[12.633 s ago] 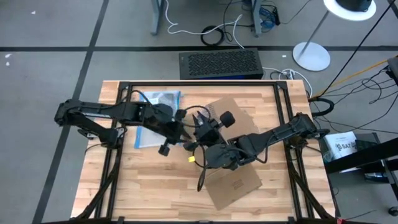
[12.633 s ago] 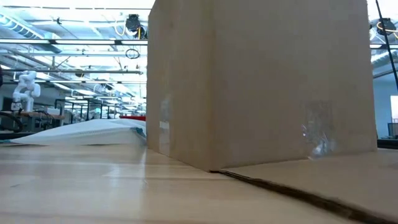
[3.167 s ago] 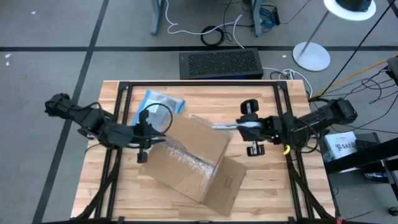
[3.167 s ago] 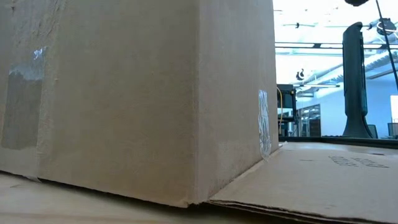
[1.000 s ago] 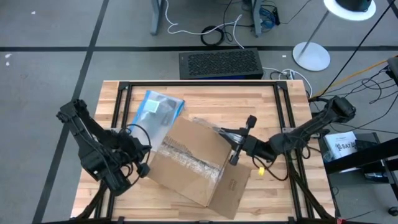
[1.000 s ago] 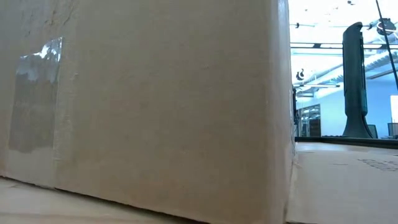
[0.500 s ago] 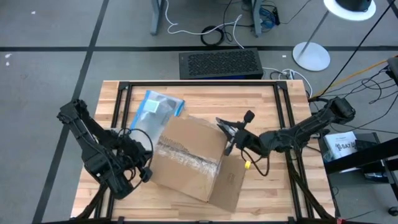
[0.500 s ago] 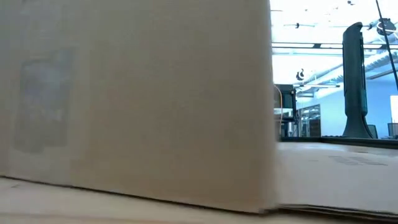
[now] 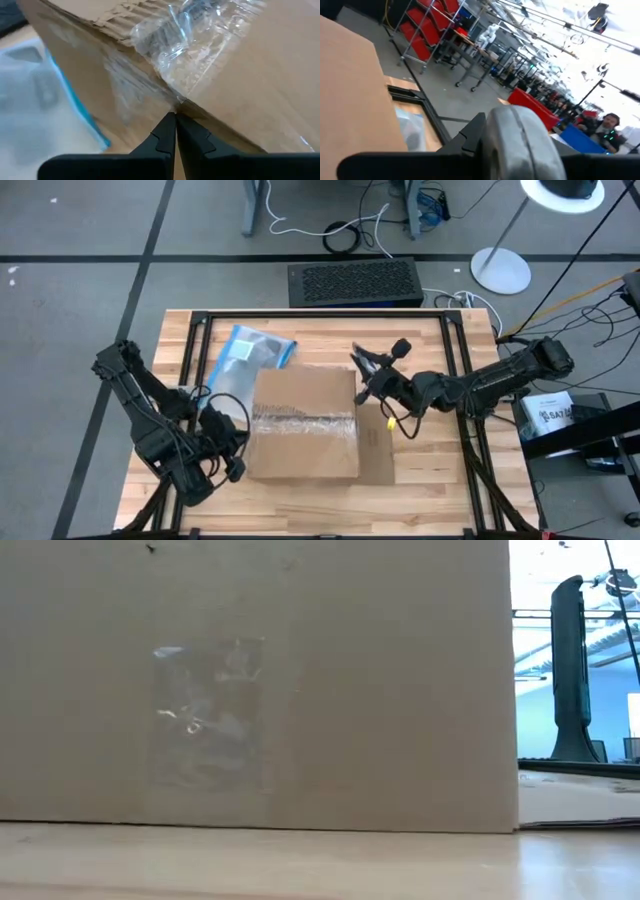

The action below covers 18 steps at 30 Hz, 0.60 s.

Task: Unpack boxes
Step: Break down box until it is fully flat

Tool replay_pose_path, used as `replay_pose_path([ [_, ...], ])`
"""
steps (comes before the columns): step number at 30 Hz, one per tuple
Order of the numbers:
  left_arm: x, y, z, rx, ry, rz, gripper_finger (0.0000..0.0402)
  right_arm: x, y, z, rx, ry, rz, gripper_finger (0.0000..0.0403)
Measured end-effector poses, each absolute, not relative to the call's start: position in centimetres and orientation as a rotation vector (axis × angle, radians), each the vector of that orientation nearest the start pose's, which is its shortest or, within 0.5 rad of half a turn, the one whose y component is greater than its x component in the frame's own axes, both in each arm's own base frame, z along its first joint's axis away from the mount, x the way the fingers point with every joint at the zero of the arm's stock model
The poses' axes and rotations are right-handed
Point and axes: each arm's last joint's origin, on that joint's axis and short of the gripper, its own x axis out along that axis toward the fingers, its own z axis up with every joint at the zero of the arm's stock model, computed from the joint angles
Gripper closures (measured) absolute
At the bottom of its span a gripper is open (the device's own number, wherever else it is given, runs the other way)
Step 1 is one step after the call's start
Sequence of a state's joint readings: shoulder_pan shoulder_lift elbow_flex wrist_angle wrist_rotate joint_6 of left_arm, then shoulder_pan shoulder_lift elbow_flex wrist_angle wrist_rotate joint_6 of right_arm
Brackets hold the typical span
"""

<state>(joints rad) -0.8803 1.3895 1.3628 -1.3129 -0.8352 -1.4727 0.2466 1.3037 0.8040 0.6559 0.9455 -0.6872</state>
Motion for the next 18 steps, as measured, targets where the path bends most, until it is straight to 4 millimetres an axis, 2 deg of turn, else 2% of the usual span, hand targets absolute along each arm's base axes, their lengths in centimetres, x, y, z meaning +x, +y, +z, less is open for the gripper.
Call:
replay_pose_path([
  [3,16.3,-16.3,33.2,-0.316,0.663,0.597,0.0379,27.0,5.0,31.5,-0.603,0.086,-0.717,0.0336],
  [6,15.7,-15.4,34.2,-0.278,0.676,0.652,0.0379,25.9,5.5,32.9,-0.610,0.032,-0.731,0.0336],
  [13,15.5,-14.9,36.7,-0.253,0.647,0.595,0.0379,23.6,7.3,35.3,-0.539,-0.125,-0.669,0.0336],
  [18,15.7,-14.7,37.7,-0.217,0.651,0.564,0.0379,23.6,8.5,35.8,-0.365,-0.345,-0.410,0.0336],
])
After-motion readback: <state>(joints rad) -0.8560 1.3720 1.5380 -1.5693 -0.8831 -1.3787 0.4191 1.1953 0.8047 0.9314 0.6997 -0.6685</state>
